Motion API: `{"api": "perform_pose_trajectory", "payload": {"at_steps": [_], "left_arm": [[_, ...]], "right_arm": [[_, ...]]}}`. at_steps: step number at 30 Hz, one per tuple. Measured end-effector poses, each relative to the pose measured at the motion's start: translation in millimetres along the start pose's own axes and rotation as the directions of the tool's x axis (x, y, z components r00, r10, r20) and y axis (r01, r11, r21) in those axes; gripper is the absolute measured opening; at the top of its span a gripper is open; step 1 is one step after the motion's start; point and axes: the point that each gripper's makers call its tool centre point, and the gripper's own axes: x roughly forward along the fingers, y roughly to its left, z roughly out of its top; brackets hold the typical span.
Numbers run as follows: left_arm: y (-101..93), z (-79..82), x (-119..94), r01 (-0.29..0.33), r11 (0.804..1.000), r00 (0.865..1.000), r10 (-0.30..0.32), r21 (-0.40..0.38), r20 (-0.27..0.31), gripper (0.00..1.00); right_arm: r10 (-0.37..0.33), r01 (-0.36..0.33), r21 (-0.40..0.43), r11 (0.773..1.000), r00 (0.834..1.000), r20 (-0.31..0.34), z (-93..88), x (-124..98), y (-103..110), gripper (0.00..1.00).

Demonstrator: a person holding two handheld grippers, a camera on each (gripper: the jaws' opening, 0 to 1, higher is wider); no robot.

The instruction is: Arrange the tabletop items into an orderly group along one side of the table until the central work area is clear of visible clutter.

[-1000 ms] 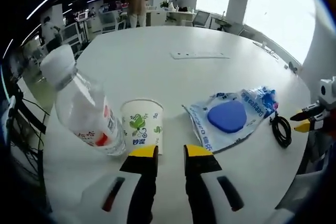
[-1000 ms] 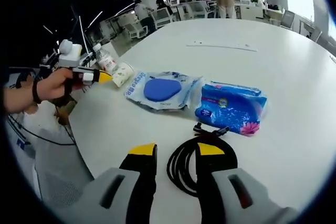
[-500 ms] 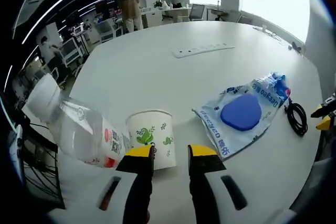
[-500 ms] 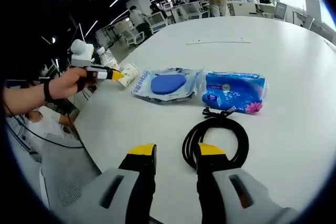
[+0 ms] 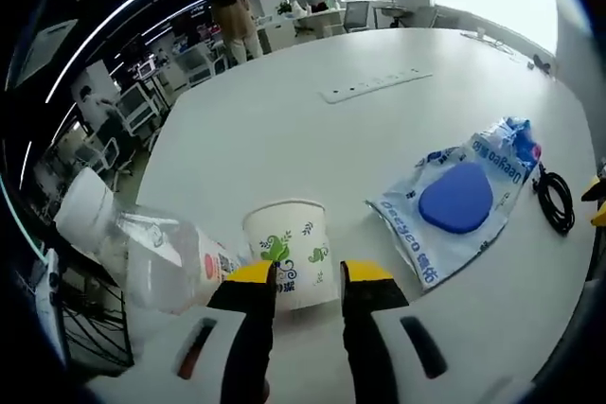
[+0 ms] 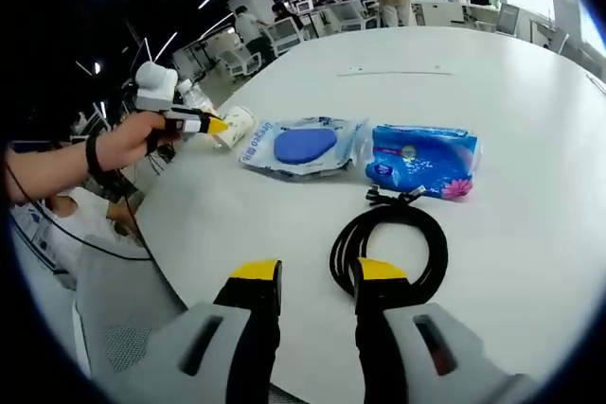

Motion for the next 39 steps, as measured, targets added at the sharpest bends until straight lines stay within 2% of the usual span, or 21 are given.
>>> {"api": "perform_pose_trajectory", "payload": {"at_steps": [6,13,21,29,35,39], "left_arm": [[6.5,-6.4,7.4,-0.026,1.0,0.999,0.026,0.005,-0.033,0.27],[7.7,-2.8,11.6,-0.034,0.999,0.999,0.035,0.014,-0.036,0.27],[-5.6,-0.7,5.7,0.012,1.0,1.0,-0.012,0.023,-0.017,0.23],[-19.8,-5.8,-8.2,0.053,0.997,0.999,-0.053,0.051,-0.014,0.19],[-14.6,-3.4,-10.0,0.055,0.998,0.998,-0.055,-0.004,0.003,0.27],[-12.7,0.4,-5.0,0.073,0.993,0.997,-0.074,-0.091,0.003,0.32]], "right_arm": [[0.001,-0.001,-0.019,1.0,1.0,-0.023,-4.5,2.7,3.3,0.29],[0.003,-0.004,-0.016,1.0,1.0,-0.029,-6.0,2.6,4.7,0.28],[0.002,-0.002,-0.015,1.0,1.0,-0.024,-5.5,1.7,6.3,0.28],[0.004,-0.004,-0.006,1.0,1.0,-0.012,-7.8,-1.5,10.2,0.29],[0.0,0.0,-0.004,1.0,1.0,-0.012,-11.6,-4.5,9.4,0.29],[-0.011,0.011,0.007,1.0,1.0,-0.006,-13.2,-9.7,6.4,0.29]]}}
